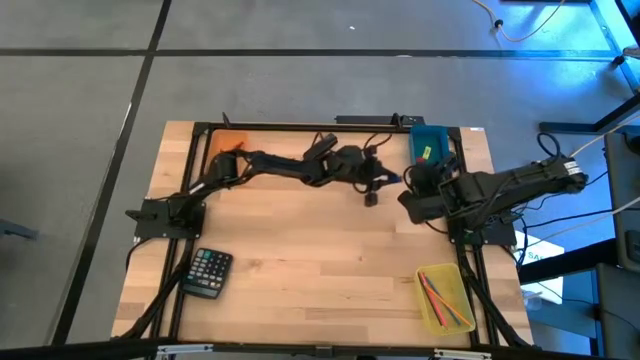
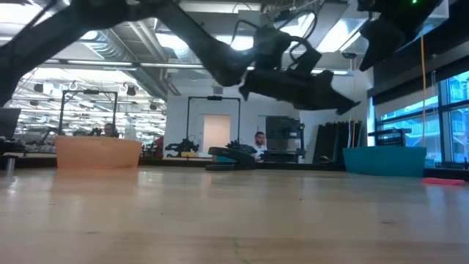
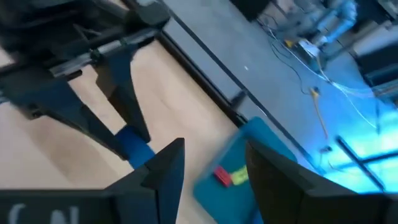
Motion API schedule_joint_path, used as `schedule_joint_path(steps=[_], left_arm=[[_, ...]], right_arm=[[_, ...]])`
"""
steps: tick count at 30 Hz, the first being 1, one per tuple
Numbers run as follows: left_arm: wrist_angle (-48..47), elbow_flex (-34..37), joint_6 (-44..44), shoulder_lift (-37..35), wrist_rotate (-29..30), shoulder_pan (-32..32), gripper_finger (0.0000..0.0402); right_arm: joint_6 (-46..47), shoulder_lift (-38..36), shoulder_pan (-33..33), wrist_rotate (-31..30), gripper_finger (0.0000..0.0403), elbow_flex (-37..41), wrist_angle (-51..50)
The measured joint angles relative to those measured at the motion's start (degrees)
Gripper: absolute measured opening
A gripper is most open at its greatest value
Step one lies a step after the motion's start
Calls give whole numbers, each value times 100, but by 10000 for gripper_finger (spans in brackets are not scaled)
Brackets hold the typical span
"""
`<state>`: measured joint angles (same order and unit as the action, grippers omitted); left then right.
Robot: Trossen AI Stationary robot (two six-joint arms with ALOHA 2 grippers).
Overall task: Sort crayons/erasers/pens/pencils in bins
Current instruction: Put the blue eraser into the blue bin
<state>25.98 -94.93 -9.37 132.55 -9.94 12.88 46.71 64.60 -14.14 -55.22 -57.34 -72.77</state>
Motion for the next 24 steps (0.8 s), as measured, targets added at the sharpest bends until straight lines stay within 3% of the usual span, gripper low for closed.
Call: schedule_joint_path(steps=[9,24], left_arm=[[-138,-1639,-7,877,-387,265,74],[-149,-3303,151,1890,-481,426,72]], right_arm=[[-86,-175,638,124,171,-2,-253],[-631,-706,1136,331,171,-647,-218]])
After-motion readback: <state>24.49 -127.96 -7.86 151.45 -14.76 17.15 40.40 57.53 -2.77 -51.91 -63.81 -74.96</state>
